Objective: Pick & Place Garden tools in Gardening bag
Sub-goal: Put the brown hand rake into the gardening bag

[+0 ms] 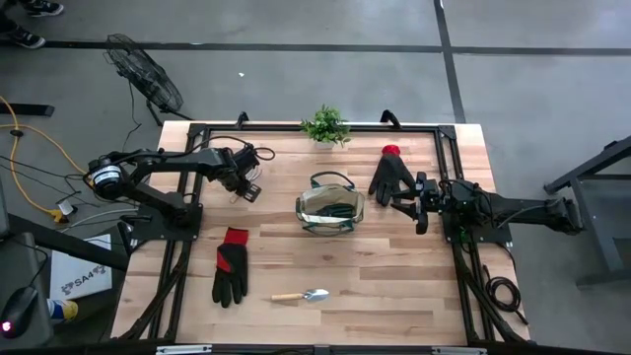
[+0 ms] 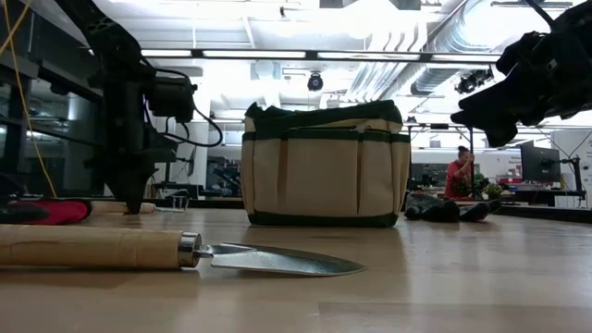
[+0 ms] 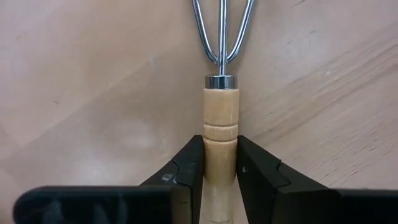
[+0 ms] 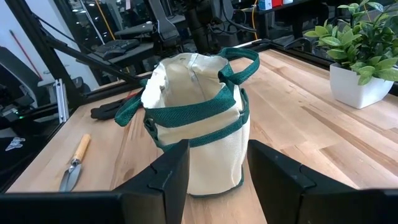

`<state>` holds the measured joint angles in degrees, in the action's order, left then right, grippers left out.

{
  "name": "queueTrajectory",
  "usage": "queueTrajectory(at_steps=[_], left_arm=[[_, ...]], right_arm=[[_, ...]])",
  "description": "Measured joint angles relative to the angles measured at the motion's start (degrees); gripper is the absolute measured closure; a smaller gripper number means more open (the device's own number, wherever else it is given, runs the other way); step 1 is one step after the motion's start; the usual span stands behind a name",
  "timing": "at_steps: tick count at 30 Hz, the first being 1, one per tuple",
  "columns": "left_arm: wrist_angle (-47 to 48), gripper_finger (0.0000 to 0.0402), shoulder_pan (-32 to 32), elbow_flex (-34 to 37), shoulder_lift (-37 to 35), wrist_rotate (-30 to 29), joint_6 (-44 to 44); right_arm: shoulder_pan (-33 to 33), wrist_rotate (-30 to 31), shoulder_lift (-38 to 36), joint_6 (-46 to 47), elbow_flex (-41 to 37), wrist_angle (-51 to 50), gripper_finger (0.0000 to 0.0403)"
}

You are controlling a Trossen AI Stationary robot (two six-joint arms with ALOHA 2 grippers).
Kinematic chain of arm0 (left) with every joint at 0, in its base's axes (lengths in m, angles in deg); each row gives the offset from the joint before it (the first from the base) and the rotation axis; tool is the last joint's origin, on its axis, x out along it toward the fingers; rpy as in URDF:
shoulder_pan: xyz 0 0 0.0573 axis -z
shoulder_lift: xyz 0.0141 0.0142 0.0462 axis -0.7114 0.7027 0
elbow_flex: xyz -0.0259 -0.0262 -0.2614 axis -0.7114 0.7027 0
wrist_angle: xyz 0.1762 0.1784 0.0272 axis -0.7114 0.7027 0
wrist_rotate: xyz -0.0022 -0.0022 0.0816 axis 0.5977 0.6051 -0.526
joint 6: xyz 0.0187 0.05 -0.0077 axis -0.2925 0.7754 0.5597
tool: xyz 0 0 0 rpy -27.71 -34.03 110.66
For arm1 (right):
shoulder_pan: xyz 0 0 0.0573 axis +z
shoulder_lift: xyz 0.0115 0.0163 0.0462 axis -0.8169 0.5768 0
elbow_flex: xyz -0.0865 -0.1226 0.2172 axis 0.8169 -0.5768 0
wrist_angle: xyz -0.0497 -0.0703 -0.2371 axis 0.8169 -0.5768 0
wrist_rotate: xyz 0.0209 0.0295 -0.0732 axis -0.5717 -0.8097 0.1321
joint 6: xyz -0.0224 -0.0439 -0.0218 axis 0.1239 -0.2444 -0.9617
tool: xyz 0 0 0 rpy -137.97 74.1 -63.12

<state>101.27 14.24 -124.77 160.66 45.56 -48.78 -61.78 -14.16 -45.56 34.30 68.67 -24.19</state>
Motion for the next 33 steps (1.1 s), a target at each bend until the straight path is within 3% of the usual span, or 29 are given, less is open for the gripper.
queueTrajectory(at_steps=[16, 33], left_arm=[[-0.1, 0.0339, 0.0, 0.2, -0.9, 0.0, 4.7], [-0.5, 0.0339, 0.0, -0.2, -10.6, 3.4, 9.8]], right_arm=[[0.0, 0.0, 0.0, 0.0, 0.0, 0.0, 0.0249], [0.0, 0.0, 0.0, 0.0, 0.0, 0.0, 0.0249]])
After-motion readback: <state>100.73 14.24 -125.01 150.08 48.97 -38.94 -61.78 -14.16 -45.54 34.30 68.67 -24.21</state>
